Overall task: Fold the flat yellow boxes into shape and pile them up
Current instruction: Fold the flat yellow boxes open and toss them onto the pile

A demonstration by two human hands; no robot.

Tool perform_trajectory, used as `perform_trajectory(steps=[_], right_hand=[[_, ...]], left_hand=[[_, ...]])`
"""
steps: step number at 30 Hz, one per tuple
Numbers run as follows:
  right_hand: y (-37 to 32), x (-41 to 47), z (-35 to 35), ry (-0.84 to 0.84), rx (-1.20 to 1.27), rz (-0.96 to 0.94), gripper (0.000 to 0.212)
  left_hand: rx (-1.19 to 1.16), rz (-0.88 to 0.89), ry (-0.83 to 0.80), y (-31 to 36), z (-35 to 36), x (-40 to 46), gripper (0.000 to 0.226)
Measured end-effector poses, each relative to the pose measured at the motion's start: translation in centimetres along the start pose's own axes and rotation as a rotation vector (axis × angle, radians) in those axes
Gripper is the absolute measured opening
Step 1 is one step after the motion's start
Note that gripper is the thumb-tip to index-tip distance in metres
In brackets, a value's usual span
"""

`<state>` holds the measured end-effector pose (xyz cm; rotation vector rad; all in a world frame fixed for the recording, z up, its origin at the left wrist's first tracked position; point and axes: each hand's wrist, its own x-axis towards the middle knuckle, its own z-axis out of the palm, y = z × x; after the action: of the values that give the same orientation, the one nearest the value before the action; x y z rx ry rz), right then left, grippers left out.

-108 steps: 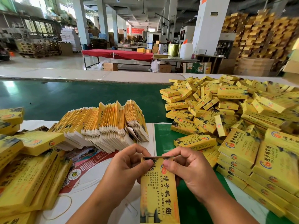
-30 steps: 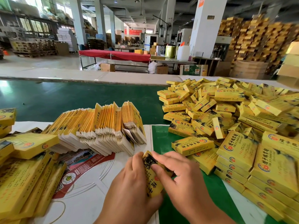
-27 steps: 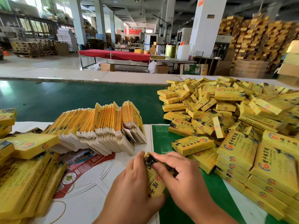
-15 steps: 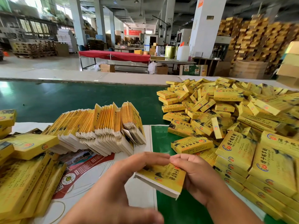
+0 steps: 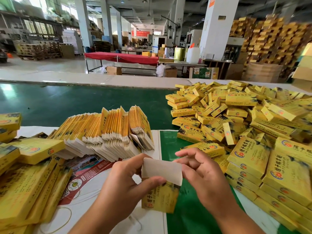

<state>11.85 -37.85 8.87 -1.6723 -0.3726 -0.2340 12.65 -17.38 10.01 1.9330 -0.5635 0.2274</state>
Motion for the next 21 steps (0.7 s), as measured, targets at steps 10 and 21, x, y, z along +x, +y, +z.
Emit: perform_trajectory(steps=[10,21], right_hand=[[0.0,-0.4,0.7,-0.048,-0.158,-0.161,0.036],[1.0,0.0,0.5,0.031,-0.18,-0.165,0.03]], left_hand=[[-0.139,-0.035,0.08,-0.8,0.9,-0.3,0.051],[-0.128,0.07,0.157,-1.9,0.6,-0.1,0.028]])
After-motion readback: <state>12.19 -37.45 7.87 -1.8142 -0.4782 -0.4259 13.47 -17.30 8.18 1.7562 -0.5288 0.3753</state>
